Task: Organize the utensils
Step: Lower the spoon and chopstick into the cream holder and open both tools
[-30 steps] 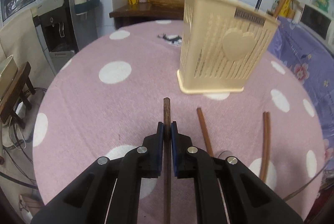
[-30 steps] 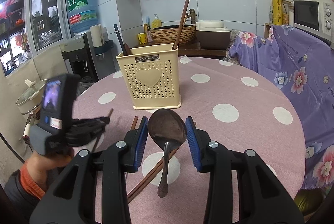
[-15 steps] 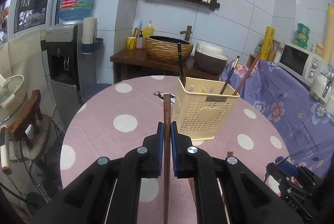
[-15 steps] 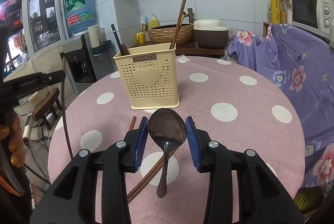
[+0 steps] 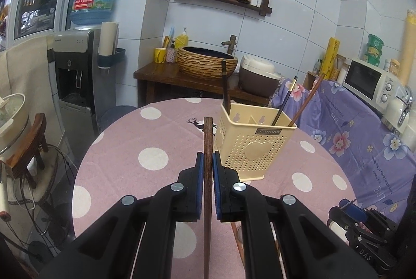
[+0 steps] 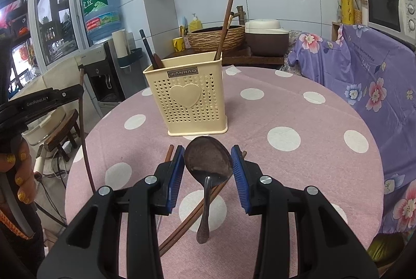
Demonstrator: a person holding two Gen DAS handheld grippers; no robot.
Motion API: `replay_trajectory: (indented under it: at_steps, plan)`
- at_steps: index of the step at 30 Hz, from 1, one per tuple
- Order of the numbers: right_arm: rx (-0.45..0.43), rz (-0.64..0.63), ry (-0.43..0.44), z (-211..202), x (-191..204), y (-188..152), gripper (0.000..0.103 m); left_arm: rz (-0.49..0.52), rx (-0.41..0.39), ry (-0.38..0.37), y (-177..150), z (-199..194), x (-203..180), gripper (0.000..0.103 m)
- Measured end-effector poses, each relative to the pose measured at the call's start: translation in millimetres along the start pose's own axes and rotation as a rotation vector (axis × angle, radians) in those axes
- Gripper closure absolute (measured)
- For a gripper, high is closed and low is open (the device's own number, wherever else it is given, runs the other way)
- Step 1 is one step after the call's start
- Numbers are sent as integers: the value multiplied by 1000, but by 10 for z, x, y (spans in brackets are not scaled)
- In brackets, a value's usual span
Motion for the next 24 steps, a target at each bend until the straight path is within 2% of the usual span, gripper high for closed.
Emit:
replay_trajectory:
  at_steps: [3,7,13,17,20,22,24]
  plan:
    - [-9,4,27,-29,12,124,66,-2,-15,-29,144,-21,-28,95]
    - [-63,-19,47,-53,94,497,66,-2,-81,-74,568,-60,-129,95]
    - [-212,-20,54,-80,248,1488,66,-28,-202,-130,1450,6,-347,95]
    - [-296,-23,21,-13,356,2081,66,-30,-299,-116,1943,122,-479,95]
    - [-325,-53,-19,154,453,2339,66,-10,-339,-107,2089,292,-558,95]
    - [-326,-70,-43,308,481,2375,66,10,-378,-84,2072,419,-562,95]
    - [-324,-80,-62,482,491,2327,66,5,-383,-64,1990,567,-509,95]
Point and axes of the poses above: each gripper's, at about its wrist camera, not at the fingertips, and z roughly the way its jaws point, x to its left, y to its top, the point moved 6 cm from there along z, roughly the way its jaws point, and after that the axes turned 7 degrees about -y, right-handed, at the moved point
